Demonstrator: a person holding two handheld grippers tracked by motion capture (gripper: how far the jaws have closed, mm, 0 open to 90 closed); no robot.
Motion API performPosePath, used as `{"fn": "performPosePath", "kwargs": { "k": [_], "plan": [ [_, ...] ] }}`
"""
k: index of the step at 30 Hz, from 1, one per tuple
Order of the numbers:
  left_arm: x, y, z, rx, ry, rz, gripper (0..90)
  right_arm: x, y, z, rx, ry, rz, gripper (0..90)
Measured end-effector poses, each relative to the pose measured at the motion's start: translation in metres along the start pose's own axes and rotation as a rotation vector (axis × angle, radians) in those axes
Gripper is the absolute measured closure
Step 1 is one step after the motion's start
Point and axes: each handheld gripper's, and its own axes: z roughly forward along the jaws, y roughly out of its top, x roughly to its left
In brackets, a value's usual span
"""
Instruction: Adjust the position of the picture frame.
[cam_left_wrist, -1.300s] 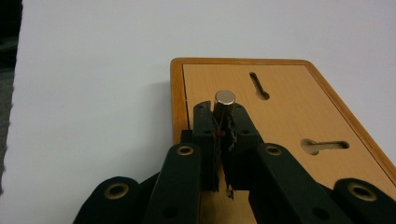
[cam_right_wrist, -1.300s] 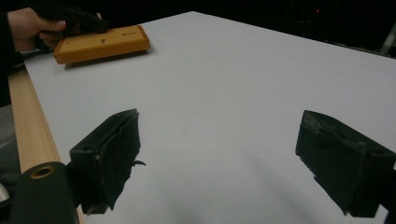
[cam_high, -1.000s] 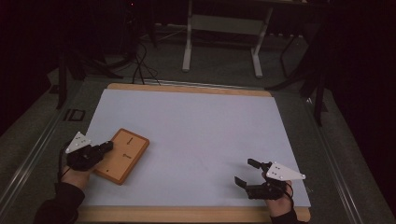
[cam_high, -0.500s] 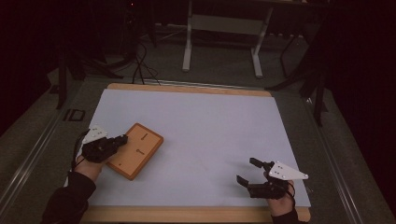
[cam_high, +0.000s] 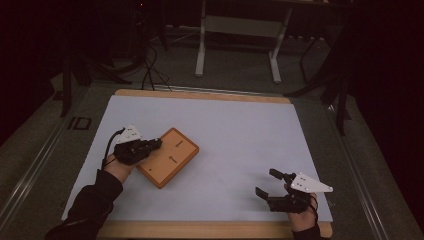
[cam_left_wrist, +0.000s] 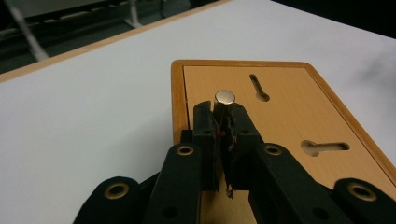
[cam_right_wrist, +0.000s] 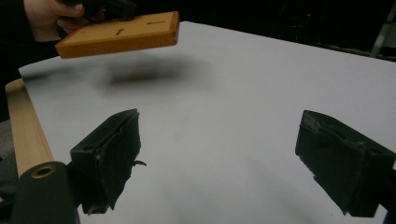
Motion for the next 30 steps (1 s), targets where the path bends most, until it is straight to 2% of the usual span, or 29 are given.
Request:
{"fn": "performPosePath", "kwargs": {
  "k": [4, 13, 14, 17, 19, 24, 30],
  "plan": [
    [-0.005, 0.004, 0.017, 0.011, -0.039, 0.003, 85.2, -0.001, 0.000, -0.001, -0.006, -0.003, 0.004, 13.6],
    [-0.021, 0.017, 0.054, 0.032, -0.102, 0.047, 85.2, -0.002, 0.000, -0.001, -0.004, 0.000, 0.006, 13.6],
    [-0.021, 0.017, 0.054, 0.032, -0.102, 0.047, 85.2, -0.002, 0.000, -0.001, -0.004, 0.000, 0.006, 13.6],
    [-0.027, 0.020, 0.071, 0.035, -0.130, 0.061, 85.2, -0.003, -0.001, -0.001, -0.006, 0.003, 0.008, 13.6],
    [-0.027, 0.020, 0.071, 0.035, -0.130, 0.061, 85.2, -0.003, -0.001, -0.001, -0.007, 0.003, 0.009, 13.6],
    [-0.040, 0.023, 0.097, 0.061, -0.178, 0.089, 85.1, -0.003, -0.002, -0.001, -0.004, 0.012, 0.019, 13.6],
    [-0.046, 0.026, 0.115, 0.065, -0.199, 0.102, 85.1, -0.004, -0.002, -0.001, 0.000, 0.022, 0.025, 13.6]
  ]
}}
